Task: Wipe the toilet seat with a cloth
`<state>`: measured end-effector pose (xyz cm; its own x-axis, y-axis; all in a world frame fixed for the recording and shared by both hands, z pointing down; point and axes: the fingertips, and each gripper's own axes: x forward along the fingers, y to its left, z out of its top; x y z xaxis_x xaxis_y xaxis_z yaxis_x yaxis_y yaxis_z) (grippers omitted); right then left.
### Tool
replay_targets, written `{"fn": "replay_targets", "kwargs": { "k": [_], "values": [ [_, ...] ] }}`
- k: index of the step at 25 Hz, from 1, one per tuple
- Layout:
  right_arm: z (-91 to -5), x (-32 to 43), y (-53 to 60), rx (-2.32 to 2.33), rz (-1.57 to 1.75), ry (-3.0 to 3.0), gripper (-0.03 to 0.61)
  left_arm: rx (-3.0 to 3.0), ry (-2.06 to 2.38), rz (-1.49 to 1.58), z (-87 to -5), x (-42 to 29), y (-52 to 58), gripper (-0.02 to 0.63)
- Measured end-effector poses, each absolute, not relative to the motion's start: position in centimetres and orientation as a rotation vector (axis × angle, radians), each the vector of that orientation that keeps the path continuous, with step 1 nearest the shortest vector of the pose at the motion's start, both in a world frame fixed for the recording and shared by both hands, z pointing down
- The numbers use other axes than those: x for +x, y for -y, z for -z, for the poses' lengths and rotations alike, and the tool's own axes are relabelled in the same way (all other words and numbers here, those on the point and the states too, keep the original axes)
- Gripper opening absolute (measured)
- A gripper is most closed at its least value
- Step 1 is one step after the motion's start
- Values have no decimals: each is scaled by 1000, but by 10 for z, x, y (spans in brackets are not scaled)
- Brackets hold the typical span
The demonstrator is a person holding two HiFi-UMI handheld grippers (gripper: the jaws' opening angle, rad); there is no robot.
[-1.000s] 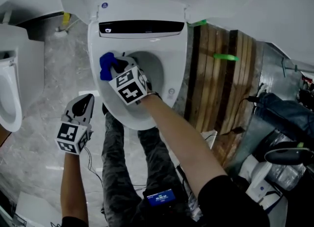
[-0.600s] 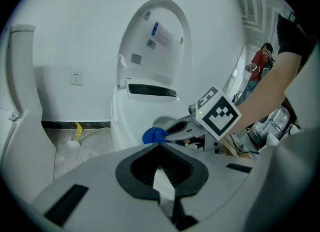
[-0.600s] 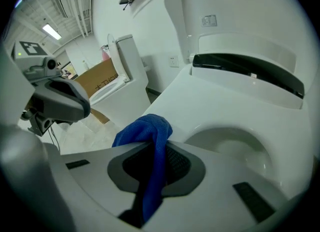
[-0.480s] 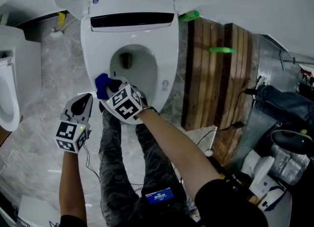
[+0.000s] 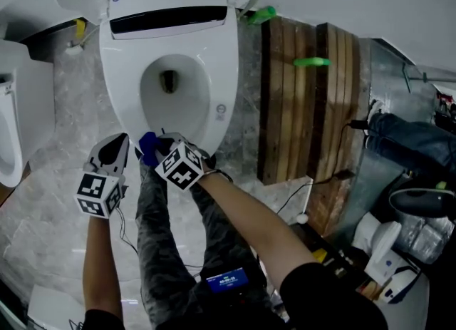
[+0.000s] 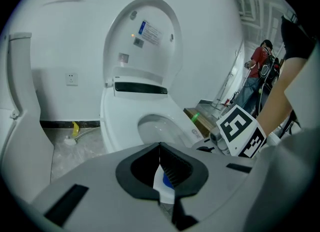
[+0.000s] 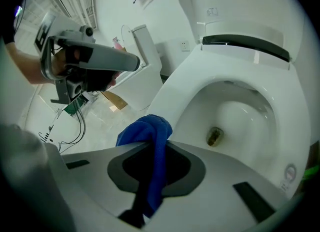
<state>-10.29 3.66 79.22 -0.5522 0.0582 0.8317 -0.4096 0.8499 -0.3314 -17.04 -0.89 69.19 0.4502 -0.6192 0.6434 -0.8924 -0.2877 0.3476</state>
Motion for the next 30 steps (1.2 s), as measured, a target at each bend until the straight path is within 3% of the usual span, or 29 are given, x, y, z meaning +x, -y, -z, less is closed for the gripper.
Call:
{"fn": "replay_targets", "kwargs": {
  "k": [16,30],
  "values": [
    [-747,25,-84,257,-672,2065,48,2040,1220,-617,-663,-82,-32,12],
    [-567,65,-27,534,-729,2282,48,2104,1255,-605,-547,-30,-45,12]
  ]
}}
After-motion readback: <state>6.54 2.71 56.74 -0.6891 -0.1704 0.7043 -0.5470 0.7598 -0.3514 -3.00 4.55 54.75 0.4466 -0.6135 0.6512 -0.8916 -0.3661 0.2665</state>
